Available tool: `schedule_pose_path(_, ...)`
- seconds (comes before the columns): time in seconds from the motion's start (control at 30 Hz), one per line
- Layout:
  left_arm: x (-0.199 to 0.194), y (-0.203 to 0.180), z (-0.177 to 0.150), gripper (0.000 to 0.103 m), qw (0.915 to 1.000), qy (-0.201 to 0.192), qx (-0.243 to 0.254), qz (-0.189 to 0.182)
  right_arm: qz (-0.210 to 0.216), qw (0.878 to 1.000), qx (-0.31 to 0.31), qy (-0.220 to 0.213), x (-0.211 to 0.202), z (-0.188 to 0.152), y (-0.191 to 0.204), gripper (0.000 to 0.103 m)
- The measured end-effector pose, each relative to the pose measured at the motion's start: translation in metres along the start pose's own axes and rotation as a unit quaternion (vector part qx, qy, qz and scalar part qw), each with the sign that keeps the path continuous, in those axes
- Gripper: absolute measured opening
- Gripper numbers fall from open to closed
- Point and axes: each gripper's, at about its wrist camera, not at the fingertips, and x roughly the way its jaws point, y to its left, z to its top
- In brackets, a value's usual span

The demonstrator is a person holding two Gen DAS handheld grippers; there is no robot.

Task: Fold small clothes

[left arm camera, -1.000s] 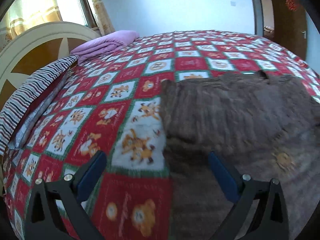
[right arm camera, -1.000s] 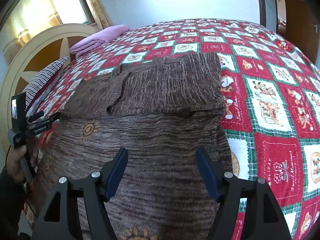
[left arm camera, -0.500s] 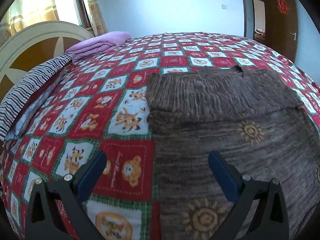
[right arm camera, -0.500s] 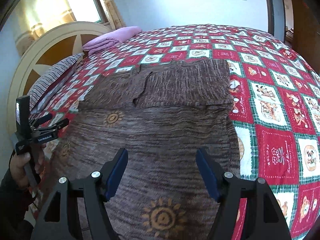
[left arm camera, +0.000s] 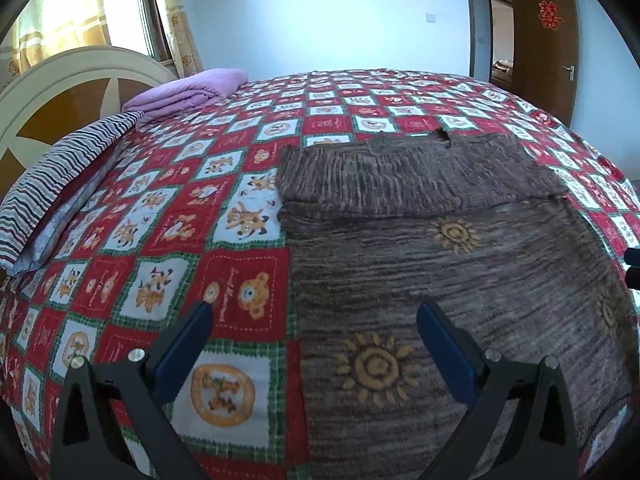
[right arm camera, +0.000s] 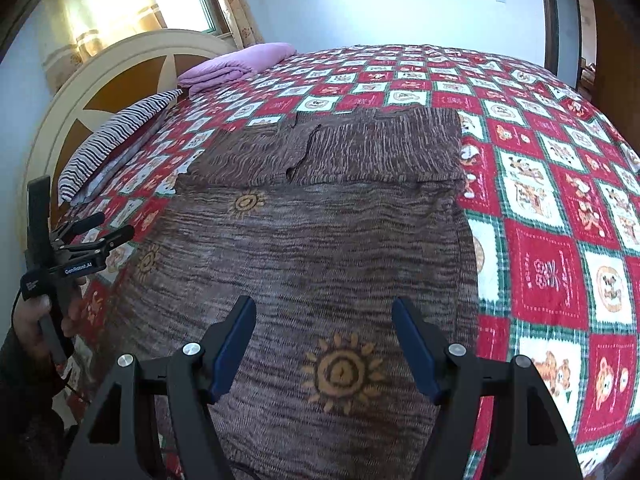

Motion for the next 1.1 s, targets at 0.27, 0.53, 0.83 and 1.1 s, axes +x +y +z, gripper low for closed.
schedule_pose_path(0.27,-0.021,-0.001,-0.026,0.103,0.9999,0.006,0.01,-0.007,-0.009,1.0,-0.004,0.021,-0.008,-0.025,0.002,0.071)
schedule_pose_path(0.53,-0.049,0.006,-0.07,0.102,0.9991,0.028,0.031,-0.012,-0.01,0.999,-0.007,0.052,-0.017,-0.061,0.01,0.071)
schedule_pose_path(0.83,-0.057,0.011,-0.116,0.072,0.9915,0.107,0.003,-0.075,-0.003,0.998,-0.015,0.061,-0.015,-0.087,0.023,0.071)
schedule_pose_path(1.1,-0.048,0.007,-0.132,0.064,0.9823,0.136,-0.047,-0.12,-0.002,0.999,-0.015,0.052,-0.017,-0.09,0.024,0.071)
